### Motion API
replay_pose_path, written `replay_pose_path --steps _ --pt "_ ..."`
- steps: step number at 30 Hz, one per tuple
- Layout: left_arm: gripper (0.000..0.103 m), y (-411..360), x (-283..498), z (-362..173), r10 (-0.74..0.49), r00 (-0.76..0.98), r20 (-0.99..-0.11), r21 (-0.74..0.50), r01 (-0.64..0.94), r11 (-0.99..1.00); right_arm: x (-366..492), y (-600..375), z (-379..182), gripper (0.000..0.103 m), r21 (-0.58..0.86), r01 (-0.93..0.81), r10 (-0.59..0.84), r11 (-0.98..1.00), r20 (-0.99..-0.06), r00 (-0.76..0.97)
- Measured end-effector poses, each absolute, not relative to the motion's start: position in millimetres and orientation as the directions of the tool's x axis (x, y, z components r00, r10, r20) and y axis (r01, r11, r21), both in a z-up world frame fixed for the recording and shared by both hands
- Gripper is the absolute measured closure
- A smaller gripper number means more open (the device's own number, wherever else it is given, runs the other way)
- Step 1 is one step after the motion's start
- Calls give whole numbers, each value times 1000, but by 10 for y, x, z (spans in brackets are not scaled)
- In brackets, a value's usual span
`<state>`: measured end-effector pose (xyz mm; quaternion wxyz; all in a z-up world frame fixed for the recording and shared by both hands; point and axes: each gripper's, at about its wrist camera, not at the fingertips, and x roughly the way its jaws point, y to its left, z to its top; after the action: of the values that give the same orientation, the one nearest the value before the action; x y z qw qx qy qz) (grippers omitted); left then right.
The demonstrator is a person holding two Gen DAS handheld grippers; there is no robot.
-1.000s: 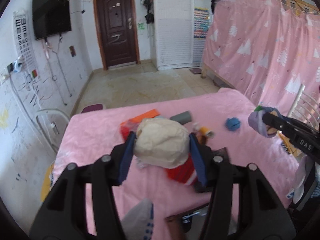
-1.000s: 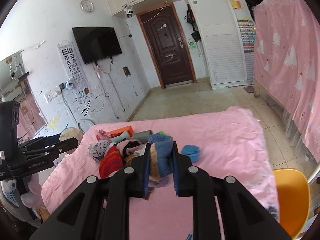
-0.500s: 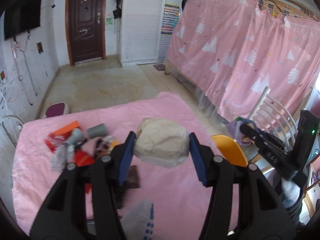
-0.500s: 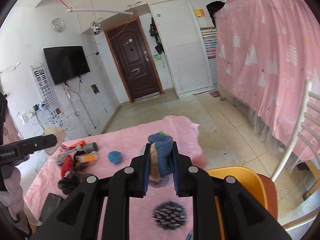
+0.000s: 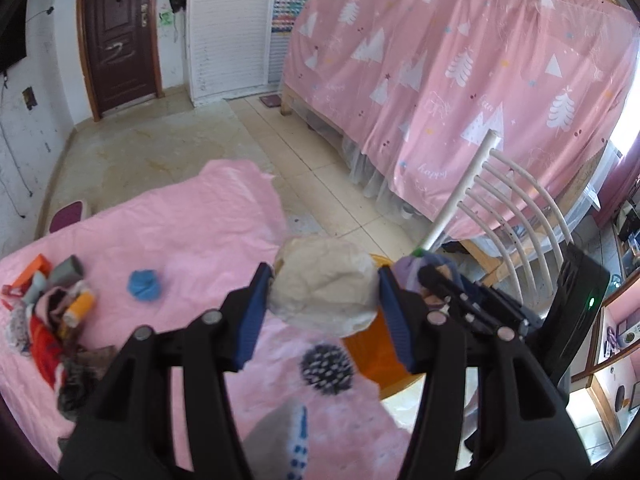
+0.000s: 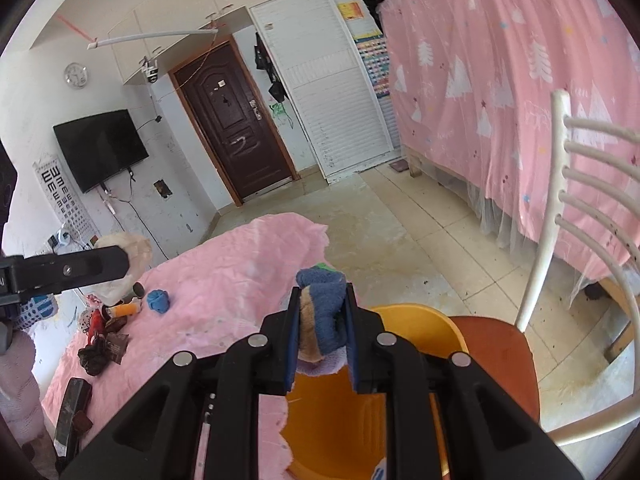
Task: Collect trash
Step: 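Carry both held items over to the orange bucket beside the chair, then open both tools over the orange bucket to drop the items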
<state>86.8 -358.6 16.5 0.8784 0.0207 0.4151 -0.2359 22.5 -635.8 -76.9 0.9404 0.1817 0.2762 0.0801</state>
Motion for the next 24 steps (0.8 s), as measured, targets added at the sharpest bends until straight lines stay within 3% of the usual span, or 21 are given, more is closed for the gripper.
replay_pose_path --steps 6,8,9,13,15,24 --pt "48 -3996 1087 -1 -421 464 -779 -220 426 878 192 -6553 -920 92 430 -14 254 903 -506 824" --pt "29 -4082 1118 -51 -414 454 -789 -219 422 880 203 -6591 -936 89 439 -5 253 898 -509 823" --pt "27 -4105 1120 -49 -411 460 -787 -215 419 882 200 -6615 -952 85 444 -1 253 896 -510 822" --pt "27 -4052 1113 -7 -405 471 -784 -212 410 887 191 -6642 -968 70 451 6 251 893 -508 824" --pt "27 -4003 1101 31 -404 478 -780 -212 404 890 192 -6614 -951 57 444 2 249 896 -506 826" --pt "27 -3453 1018 338 -410 538 -737 -232 369 900 196 -6255 -612 44 386 -42 240 922 -483 842"
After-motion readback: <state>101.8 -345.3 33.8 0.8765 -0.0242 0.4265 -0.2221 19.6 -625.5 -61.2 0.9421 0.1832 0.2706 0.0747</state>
